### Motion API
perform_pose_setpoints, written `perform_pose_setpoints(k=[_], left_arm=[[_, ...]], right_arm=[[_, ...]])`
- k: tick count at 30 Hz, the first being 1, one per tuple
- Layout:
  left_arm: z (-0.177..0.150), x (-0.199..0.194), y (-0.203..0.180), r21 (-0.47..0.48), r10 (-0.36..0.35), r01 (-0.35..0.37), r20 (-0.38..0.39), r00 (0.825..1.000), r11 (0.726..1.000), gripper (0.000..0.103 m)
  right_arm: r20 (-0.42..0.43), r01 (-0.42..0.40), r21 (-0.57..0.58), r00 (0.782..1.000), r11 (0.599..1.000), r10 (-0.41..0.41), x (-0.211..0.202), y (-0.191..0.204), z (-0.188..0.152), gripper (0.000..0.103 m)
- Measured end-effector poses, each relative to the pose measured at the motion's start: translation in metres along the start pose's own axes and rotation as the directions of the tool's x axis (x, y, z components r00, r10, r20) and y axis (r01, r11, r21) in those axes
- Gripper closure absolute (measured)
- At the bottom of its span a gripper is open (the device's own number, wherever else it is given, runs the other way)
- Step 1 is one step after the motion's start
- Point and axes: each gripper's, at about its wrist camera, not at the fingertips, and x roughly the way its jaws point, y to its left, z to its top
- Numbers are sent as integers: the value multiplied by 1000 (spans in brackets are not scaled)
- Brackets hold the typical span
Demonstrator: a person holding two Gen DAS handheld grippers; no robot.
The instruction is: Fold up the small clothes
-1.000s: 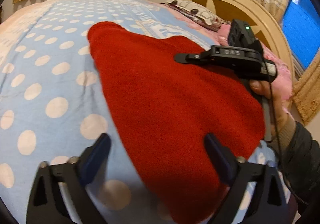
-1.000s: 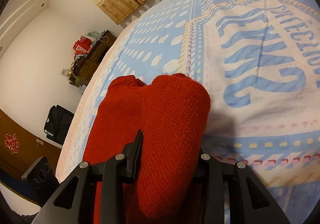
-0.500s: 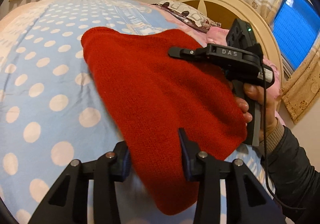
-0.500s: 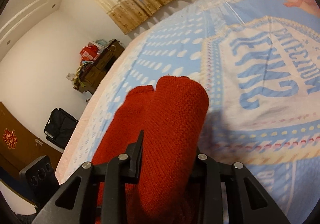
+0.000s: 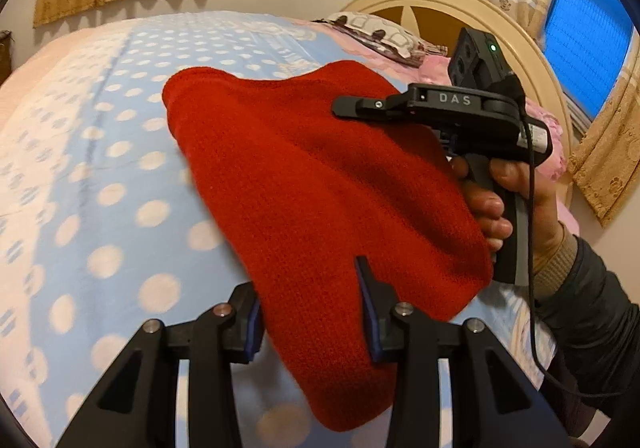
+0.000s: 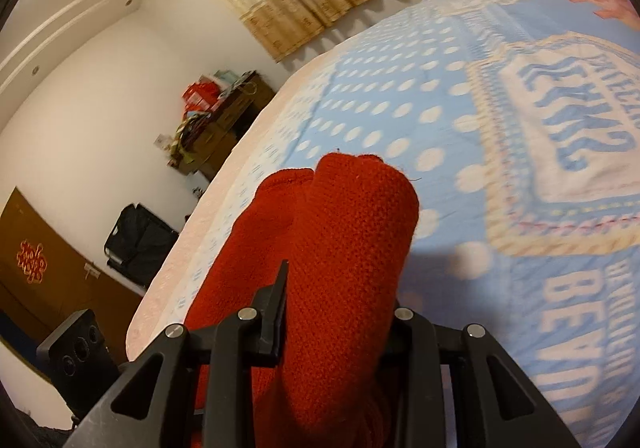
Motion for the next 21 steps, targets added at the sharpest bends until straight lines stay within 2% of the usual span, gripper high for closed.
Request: perform_pose_setpoints(k=[6, 12, 21], left_arm=[[-17, -34, 18, -30, 76, -74, 45, 996, 997, 63], [-34, -64, 36, -71, 152, -146, 87, 985, 987, 63], [-57, -89, 61, -160, 226, -207, 111, 968, 965, 63]], right_arm=[[-40, -50, -38, 998, 998, 49, 30, 40, -5, 72], [-79, -111, -77, 991, 991, 105, 62, 83, -8, 72], [-154, -187, -113, 973, 976, 169, 111, 136, -22, 72]])
